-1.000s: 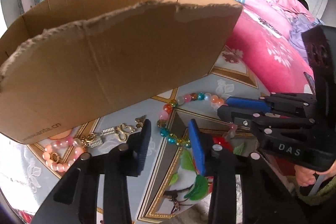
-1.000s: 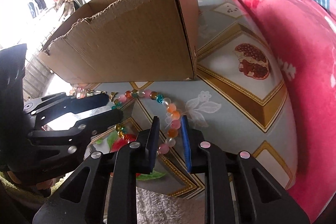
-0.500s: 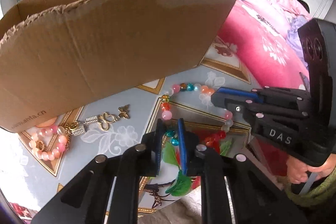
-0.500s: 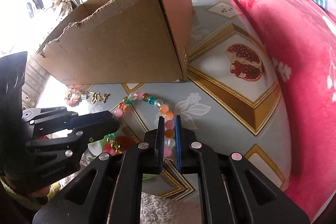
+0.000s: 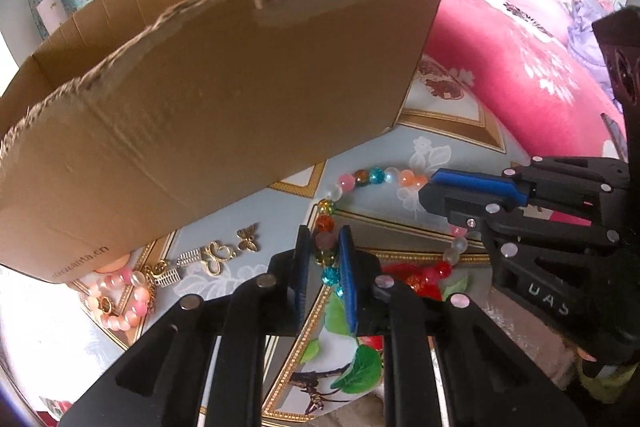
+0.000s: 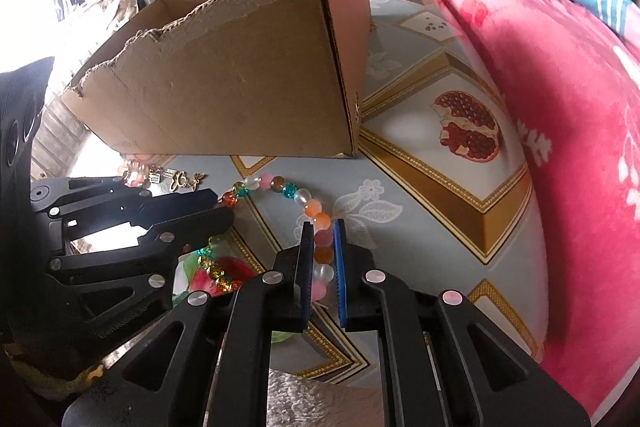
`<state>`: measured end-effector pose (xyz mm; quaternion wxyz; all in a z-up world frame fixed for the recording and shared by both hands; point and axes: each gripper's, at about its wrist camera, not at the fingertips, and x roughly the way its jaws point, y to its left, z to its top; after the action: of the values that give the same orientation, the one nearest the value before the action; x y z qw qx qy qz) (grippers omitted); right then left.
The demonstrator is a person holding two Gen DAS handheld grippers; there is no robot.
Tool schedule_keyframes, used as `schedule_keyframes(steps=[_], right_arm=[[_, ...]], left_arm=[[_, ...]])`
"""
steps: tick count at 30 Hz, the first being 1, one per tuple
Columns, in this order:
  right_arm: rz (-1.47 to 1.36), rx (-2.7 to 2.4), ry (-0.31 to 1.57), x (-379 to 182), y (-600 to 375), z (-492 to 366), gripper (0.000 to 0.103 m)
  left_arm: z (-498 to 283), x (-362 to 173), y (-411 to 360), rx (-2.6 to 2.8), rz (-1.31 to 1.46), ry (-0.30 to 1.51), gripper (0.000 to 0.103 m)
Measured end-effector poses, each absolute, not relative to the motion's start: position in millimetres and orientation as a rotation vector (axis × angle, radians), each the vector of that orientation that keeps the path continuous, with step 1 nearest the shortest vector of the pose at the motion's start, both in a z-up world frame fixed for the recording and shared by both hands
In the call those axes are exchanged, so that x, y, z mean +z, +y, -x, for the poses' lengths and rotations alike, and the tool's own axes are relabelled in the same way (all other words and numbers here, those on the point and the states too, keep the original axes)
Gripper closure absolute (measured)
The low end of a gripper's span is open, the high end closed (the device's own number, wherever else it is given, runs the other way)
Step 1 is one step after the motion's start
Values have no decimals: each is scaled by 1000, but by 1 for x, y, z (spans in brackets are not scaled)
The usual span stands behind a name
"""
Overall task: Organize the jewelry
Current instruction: 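Close the left tool on the multicolour bead bracelet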
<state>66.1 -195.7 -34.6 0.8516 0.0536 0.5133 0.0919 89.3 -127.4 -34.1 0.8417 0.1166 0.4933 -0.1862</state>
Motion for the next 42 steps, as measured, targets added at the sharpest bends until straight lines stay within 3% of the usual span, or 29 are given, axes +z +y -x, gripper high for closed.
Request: schedule_keyframes(steps=[4,42], right_arm=[[-113,191,1079,-34,-195,-63,95],[-141,171,1084,-29,-201,-72,96]], left_arm=[[-90,-35,-131,-376,-268,1040,93],[-92,-28,-123,-368,-235,1027,93]])
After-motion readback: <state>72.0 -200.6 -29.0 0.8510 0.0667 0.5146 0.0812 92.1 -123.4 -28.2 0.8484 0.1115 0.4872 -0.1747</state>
